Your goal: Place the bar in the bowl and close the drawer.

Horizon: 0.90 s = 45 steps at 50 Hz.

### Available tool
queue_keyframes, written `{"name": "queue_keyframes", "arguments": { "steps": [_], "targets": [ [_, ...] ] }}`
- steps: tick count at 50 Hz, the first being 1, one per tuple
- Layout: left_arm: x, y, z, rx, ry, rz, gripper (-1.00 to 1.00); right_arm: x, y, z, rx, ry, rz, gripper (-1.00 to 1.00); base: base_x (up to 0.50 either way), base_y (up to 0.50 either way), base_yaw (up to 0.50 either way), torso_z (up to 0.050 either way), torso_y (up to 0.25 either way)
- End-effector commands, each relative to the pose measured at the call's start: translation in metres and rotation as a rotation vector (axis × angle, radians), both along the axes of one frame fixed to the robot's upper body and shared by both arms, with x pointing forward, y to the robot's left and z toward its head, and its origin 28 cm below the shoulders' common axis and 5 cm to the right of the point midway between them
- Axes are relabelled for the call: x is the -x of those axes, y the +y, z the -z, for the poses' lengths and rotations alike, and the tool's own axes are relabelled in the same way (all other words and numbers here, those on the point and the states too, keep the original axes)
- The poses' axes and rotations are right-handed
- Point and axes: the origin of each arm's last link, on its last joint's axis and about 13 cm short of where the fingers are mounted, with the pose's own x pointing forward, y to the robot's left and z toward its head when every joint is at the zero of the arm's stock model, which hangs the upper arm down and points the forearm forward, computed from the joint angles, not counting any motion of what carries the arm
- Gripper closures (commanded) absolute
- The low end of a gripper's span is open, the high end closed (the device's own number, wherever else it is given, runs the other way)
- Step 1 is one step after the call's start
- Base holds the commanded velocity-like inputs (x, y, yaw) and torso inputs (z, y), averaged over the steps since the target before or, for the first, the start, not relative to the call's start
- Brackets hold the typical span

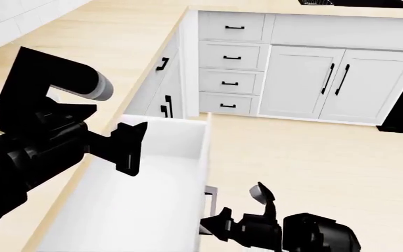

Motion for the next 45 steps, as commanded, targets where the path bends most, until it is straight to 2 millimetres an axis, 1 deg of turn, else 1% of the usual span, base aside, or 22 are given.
{"name": "queue_keyframes", "arguments": {
  "steps": [1, 16, 32, 45],
  "targets": [
    [-0.001, 0.0, 0.001, -0.003, 0.002, -0.001, -1.0, -0.017, 0.024, -0.016, -0.066, -0.004, -0.034, -1.0, 0.0, 0.0, 0.0, 0.0, 0.0],
    [-0.003, 0.0, 0.001, -0.008, 0.004, -0.005, -1.0, -0.026, 0.048, -0.014, -0.098, 0.038, -0.077, -1.0, 0.0, 0.0, 0.0, 0.0, 0.001],
    [-0.004, 0.001, 0.002, -0.008, 0.006, -0.005, -1.0, -0.035, 0.081, -0.026, -0.061, 0.069, -0.145, -1.0, 0.0, 0.0, 0.0, 0.0, 0.001],
    [-0.005, 0.003, 0.002, -0.005, 0.009, -0.009, -1.0, -0.036, 0.107, -0.036, -0.098, 0.055, -0.182, -1.0, 0.0, 0.0, 0.0, 0.0, 0.001]
  ]
}}
